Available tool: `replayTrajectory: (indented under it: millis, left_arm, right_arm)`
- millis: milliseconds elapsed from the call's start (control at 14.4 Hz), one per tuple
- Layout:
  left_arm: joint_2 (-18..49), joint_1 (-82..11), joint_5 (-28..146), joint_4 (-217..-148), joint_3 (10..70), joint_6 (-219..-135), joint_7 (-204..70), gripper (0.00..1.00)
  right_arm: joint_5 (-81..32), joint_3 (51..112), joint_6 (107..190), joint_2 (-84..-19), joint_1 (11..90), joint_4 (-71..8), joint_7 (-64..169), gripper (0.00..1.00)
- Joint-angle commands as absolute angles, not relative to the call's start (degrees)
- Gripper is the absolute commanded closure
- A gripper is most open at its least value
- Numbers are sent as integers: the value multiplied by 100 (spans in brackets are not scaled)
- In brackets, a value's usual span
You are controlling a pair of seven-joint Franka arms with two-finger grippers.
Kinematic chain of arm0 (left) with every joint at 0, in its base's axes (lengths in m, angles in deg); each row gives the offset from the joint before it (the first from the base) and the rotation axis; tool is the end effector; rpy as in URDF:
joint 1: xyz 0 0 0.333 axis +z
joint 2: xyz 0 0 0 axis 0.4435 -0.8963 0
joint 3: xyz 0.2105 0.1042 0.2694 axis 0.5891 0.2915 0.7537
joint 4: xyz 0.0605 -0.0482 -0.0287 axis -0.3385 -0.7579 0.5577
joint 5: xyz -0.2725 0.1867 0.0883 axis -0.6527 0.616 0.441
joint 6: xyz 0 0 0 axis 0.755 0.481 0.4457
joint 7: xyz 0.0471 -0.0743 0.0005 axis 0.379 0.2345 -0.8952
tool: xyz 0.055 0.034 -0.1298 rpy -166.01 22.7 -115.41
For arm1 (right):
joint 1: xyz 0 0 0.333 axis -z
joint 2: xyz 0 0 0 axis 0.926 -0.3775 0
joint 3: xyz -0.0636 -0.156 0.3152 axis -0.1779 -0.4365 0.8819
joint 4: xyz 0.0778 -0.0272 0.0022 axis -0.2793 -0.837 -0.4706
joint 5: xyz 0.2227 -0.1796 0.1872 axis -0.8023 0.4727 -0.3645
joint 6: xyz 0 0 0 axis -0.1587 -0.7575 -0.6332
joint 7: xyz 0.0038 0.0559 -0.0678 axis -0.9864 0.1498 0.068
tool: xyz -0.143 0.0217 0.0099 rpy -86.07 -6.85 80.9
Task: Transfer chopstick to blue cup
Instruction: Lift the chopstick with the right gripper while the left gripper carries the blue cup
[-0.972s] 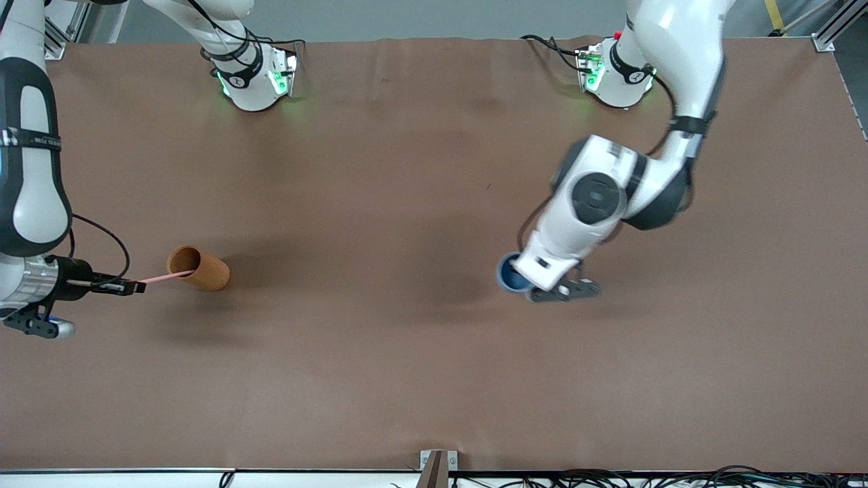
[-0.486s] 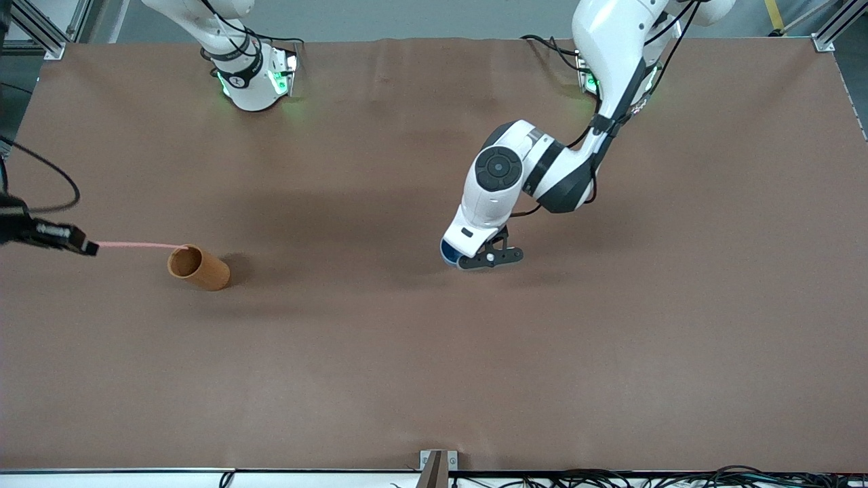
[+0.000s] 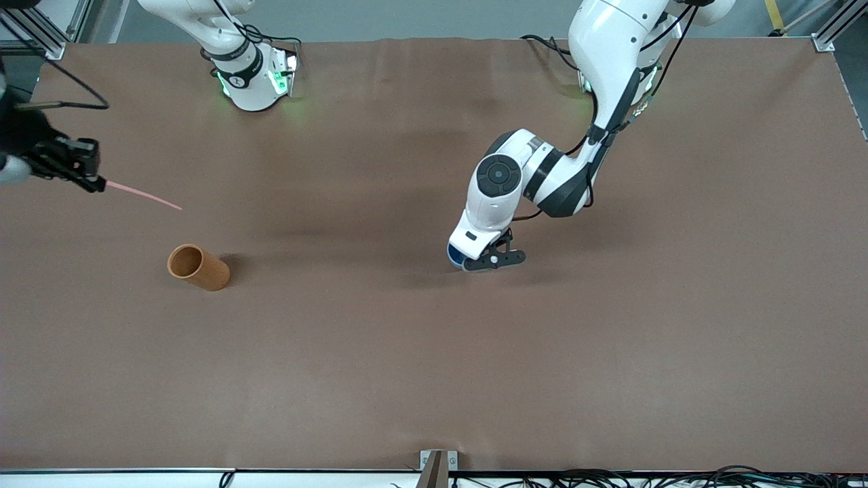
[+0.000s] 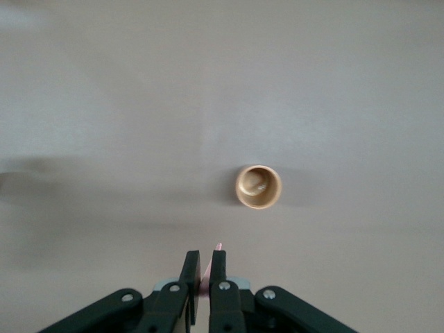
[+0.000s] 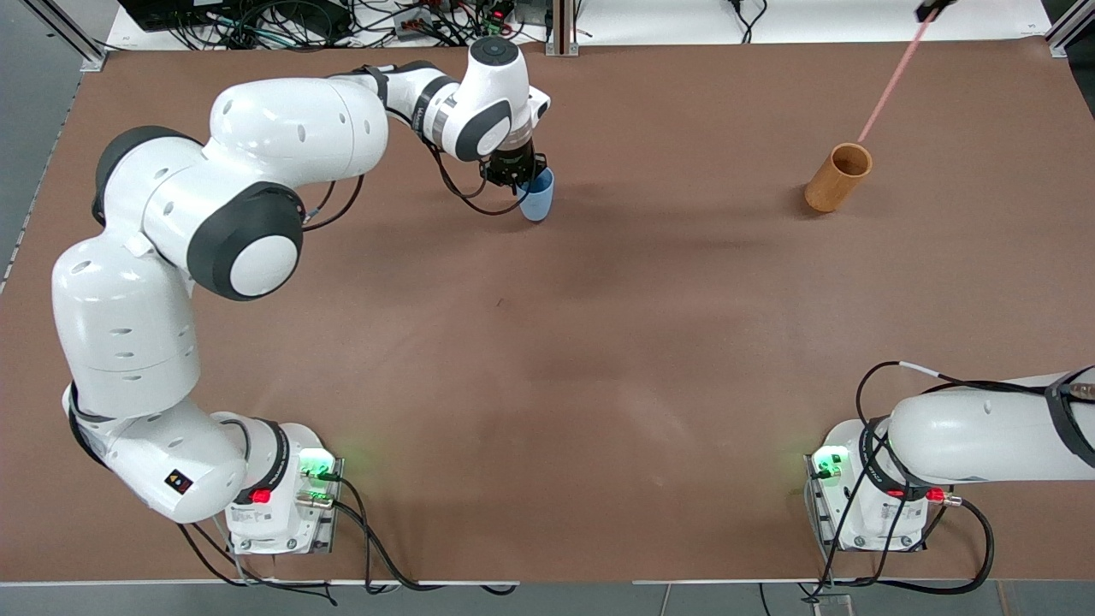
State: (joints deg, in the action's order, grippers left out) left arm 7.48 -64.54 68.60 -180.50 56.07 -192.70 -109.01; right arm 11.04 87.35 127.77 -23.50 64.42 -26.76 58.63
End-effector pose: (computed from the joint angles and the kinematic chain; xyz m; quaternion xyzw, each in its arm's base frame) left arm 0.5067 -0.4239 0.2842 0.9974 0.0717 0.0023 0.0119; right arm 0.4836 0.0379 0.6448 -0.9986 -0.0246 -0.0443 0.0142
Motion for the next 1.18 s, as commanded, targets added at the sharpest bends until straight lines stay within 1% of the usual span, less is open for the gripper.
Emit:
replayTrajectory:
  millis: [0, 69, 139, 278, 347, 486, 694, 903, 1111]
  left_arm:
    - [769, -6465, 6986, -18094, 5612, -19383, -11031, 60]
    - [821, -6447, 6986, -18077, 5612, -19340, -11022, 22]
    - [952, -6421, 6977, -18059, 5612, -19279, -11040, 0]
    - [1303, -6351, 6986, -18007, 5638, -18876, -10953, 0]
    - [1592, -6263, 6995, -17972, 5664, -18621, -10900, 0]
    - [2085, -5913, 6986, -17901, 5665, -18164, -10323, 0]
    - [2631, -5105, 6986, -17883, 5647, -17653, -9023, 0]
    - [3018, -4297, 6899, -17875, 5621, -17363, -7538, 0]
    - [3317, -3803, 6880, -17857, 5621, -16880, -6516, 0]
  right_arm:
    - [1258, 8716, 13078, -2258, 5765, -2880, 6746, 97]
    - [1258, 8742, 13200, -2276, 5458, -2845, 7054, 96]
    - [1301, 8786, 13306, -2294, 5212, -2801, 7422, 97]
    - [1477, 8821, 13438, -2346, 4702, -2670, 8292, 98]
    - [1469, 8821, 13552, -2433, 4499, -2565, 8609, 98]
    - [1398, 8821, 13737, -2767, 4139, -2293, 9225, 98]
    - [1451, 8821, 13877, -3355, 3524, -1818, 10042, 97]
    - [1512, 8812, 14780, -3900, 2794, -1693, 11000, 97]
    - [1617, 8804, 15502, -4367, 2363, -1685, 11188, 95]
